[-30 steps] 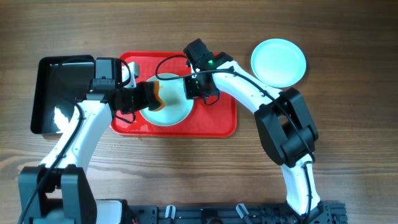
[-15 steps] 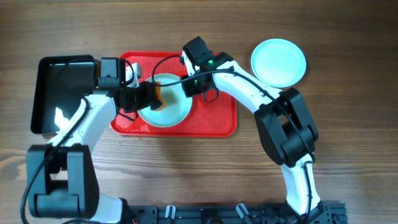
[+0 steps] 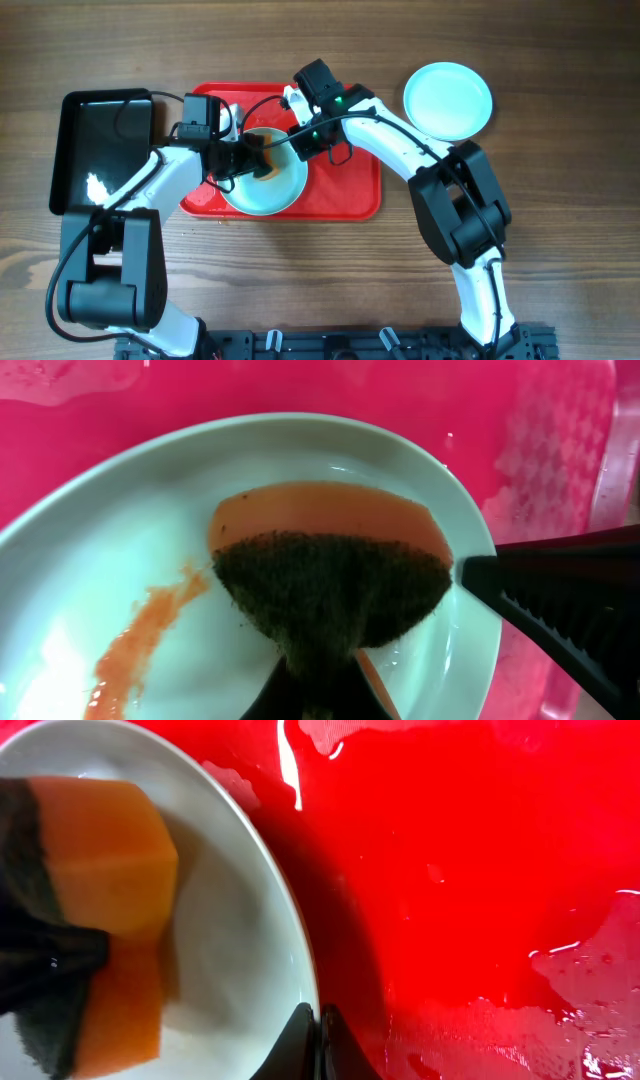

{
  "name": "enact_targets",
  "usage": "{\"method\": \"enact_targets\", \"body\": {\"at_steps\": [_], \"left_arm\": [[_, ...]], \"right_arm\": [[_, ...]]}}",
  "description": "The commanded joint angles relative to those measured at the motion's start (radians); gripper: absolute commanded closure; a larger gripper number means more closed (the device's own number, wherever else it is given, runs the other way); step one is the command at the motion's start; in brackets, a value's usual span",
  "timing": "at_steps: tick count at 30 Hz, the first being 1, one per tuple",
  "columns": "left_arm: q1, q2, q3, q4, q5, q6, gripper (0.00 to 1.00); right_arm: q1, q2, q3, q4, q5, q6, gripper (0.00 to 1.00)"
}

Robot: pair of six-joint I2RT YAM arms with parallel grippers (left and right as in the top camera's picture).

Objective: Clean dirty plates on tray and stack at the side
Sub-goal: 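Scrub the remaining plate with the sponge in the left gripper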

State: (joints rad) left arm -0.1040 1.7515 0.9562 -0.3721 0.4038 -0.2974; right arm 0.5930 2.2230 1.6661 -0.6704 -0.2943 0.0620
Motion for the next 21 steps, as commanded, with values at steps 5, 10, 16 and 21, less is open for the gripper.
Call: {"method": "enact_targets", "body": {"at_steps": [5, 10, 16, 21], "left_arm": [[-0.001, 0.031, -0.006, 0.007, -0.056, -0.005, 0.96], [-0.001, 0.106, -0.006, -0.002, -0.175, -0.005, 0.96], [-0.001, 0.159, -0.006, -0.022, -0.348, -0.005, 0.96], [-0.001, 0.148, 0.000, -0.098, -0.574, -0.006, 0.96]], "right_arm": [[0.001, 0.056, 0.007, 0.004, -0.029, -0.008, 0.96], [0.002, 0.057, 0.007, -0.012, -0.029, 0.020, 0.96], [0.002, 0.061, 0.007, -0.025, -0.027, 0.020, 0.96], [0.002, 0.061, 0.007, -0.031, 0.034, 0.071, 0.96]]}}
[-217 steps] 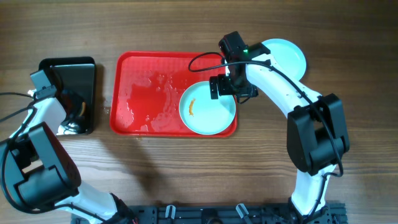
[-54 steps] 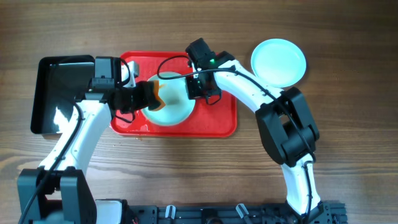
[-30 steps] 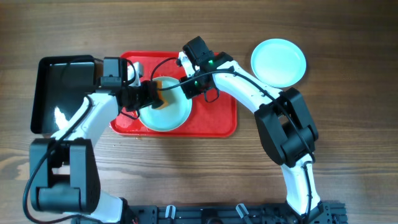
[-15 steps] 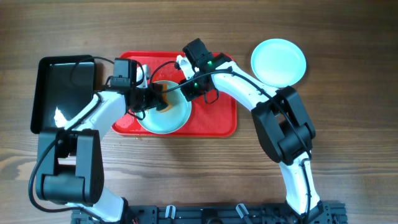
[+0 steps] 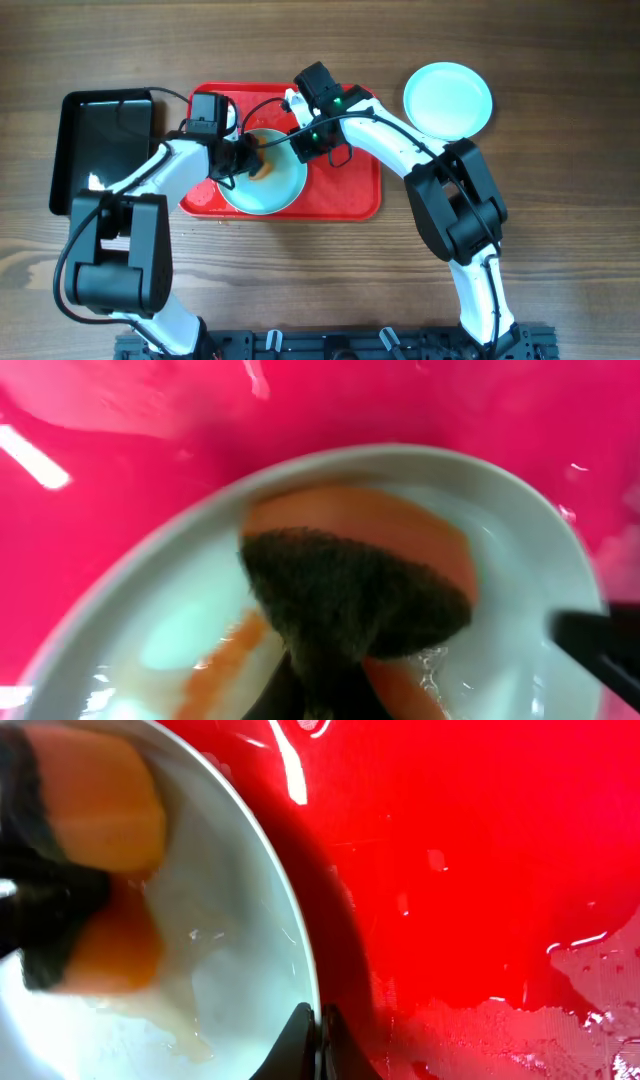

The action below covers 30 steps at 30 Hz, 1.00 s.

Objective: Clean dirty plates on tray and stack at the side
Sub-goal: 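Scrub the remaining plate with the sponge in the left gripper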

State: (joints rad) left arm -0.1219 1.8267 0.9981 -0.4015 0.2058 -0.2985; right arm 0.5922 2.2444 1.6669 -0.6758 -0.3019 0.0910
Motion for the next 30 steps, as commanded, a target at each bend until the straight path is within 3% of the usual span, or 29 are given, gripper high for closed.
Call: {"method": "enact_targets", "body": {"at_steps": [1, 6, 11, 14, 21, 30], "left_arm": [[0.017, 0.066, -0.031, -0.105, -0.453, -0.005, 0.96], [0.017, 0.023, 0.034, -0.212, -0.610, -0.080, 0.96], [0.011, -0.057, 0.108, -0.289, -0.600, -0.127, 0.96], [0.000, -0.100, 0.110, -0.275, -0.504, -0.129, 0.96], [-0.045, -0.071, 0.095, -0.214, -0.046, -0.132, 0.96], [-0.111, 0.024, 0.087, -0.163, 0.022, -0.158, 0.96]], "right_arm": [[0.002, 0.039, 0.006, -0.027, 0.053, 0.043, 0.96], [0.002, 0.039, 0.006, -0.028, 0.059, 0.050, 0.96], [0.002, 0.039, 0.006, -0.028, 0.059, 0.058, 0.96], [0.001, 0.039, 0.006, -0.027, 0.063, 0.069, 0.96], [-0.003, 0.039, 0.006, -0.024, 0.062, 0.078, 0.96], [-0.003, 0.039, 0.006, -0.025, 0.060, 0.095, 0.96]]}}
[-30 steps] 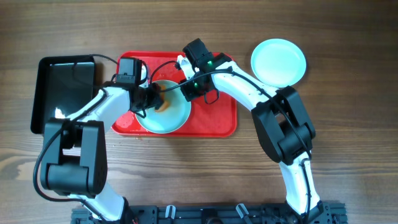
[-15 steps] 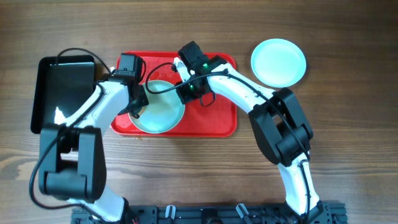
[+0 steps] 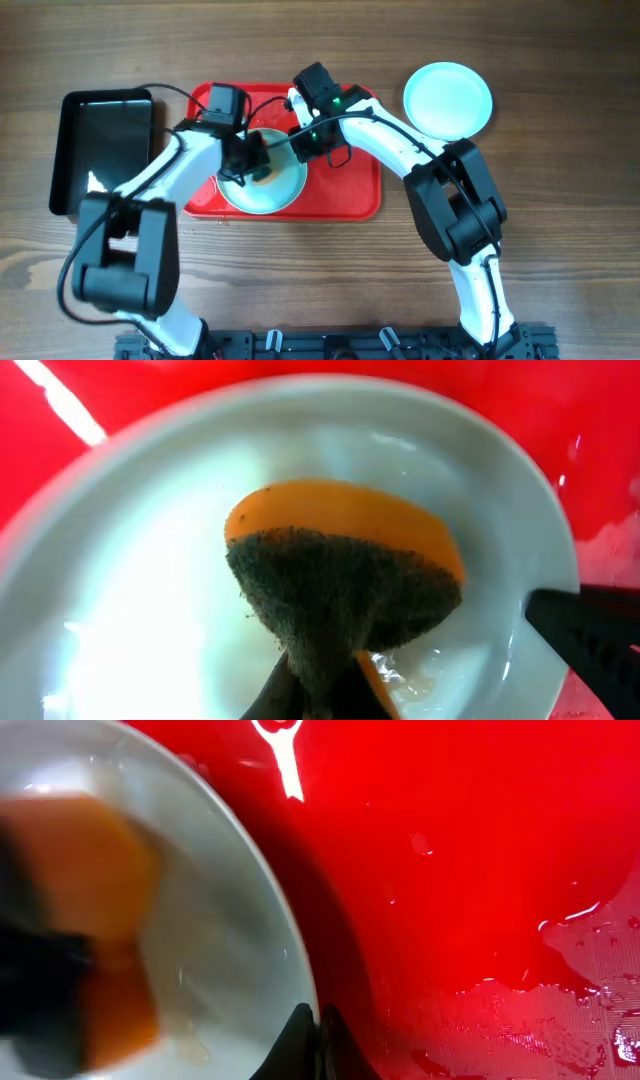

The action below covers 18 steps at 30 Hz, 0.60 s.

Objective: Clean dirty plates on tray and stack at the side
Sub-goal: 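Scrub the remaining plate with the sponge in the left gripper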

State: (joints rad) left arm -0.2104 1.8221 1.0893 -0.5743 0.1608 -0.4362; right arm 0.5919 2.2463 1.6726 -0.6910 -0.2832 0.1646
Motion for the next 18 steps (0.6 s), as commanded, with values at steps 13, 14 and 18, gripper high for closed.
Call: {"method": "enact_targets", "body": {"at_steps": [13, 14, 18], "left_arm": [[-0.027, 0.037, -0.004, -0.232, -0.504, -0.018, 0.96], [-0.027, 0.037, -0.002, -0.249, -0.558, -0.018, 0.96], [-0.027, 0.035, 0.031, -0.312, -0.745, -0.046, 0.96]], "right_arm": [[-0.002, 0.037, 0.001, -0.011, 0.043, 0.023, 0.96], [-0.002, 0.037, 0.001, -0.010, 0.043, 0.023, 0.96], [-0.002, 0.037, 0.001, -0.010, 0.043, 0.030, 0.96]]}}
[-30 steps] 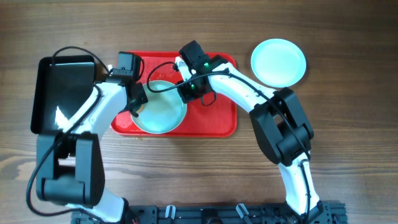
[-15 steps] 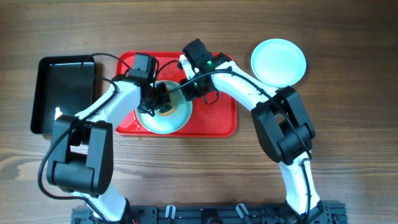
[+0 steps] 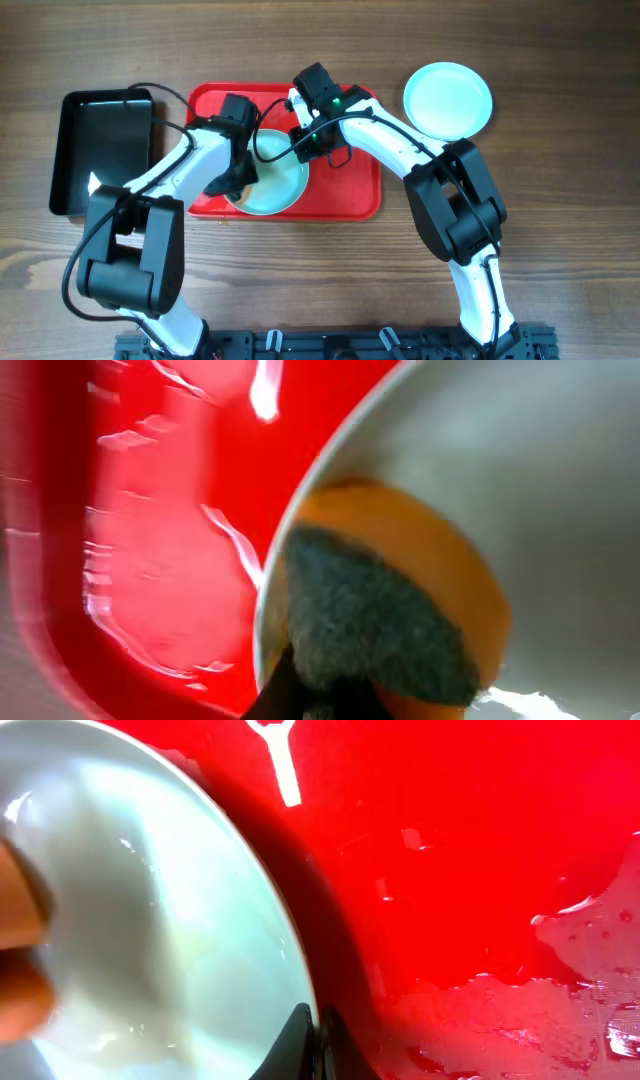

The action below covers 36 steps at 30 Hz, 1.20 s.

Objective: Clean dirty plates on tray and stack at the side
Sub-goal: 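Scrub the remaining plate with the sponge in the left gripper, then lift the plate with the right gripper and stack it on the right pile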

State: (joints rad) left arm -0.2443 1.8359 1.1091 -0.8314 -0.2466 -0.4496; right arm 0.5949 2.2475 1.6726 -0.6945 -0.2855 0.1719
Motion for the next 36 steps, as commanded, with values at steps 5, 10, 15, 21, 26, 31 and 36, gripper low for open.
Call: {"method": "enact_targets", "body": {"at_steps": [5, 10, 15, 21, 26, 31, 36], "left_arm": [[0.006, 0.014, 0.088, -0.071, -0.422, -0.039, 0.96], [0.006, -0.027, 0.179, -0.072, -0.417, -0.039, 0.96], [0.007, -0.063, 0.187, -0.069, -0.235, -0.041, 0.96], [0.007, -0.053, 0.156, -0.061, -0.064, -0.041, 0.96], [0.030, -0.054, 0.151, -0.065, -0.056, -0.041, 0.96], [0.047, -0.054, 0.151, -0.068, -0.006, -0.041, 0.96], [0.049, -0.053, 0.151, -0.071, -0.012, -0.042, 0.96]], "right_arm": [[-0.005, 0.036, 0.001, -0.006, 0.046, 0.023, 0.95], [-0.005, 0.036, 0.001, 0.006, 0.053, 0.051, 0.96], [-0.007, 0.024, 0.013, 0.031, 0.049, 0.102, 0.96], [-0.011, -0.068, 0.155, -0.132, 0.261, 0.050, 0.96], [-0.011, -0.123, 0.282, -0.313, 0.563, -0.046, 0.96], [-0.010, -0.158, 0.325, -0.407, 0.808, -0.102, 0.96], [0.007, -0.200, 0.325, -0.441, 0.959, -0.104, 0.96]]}}
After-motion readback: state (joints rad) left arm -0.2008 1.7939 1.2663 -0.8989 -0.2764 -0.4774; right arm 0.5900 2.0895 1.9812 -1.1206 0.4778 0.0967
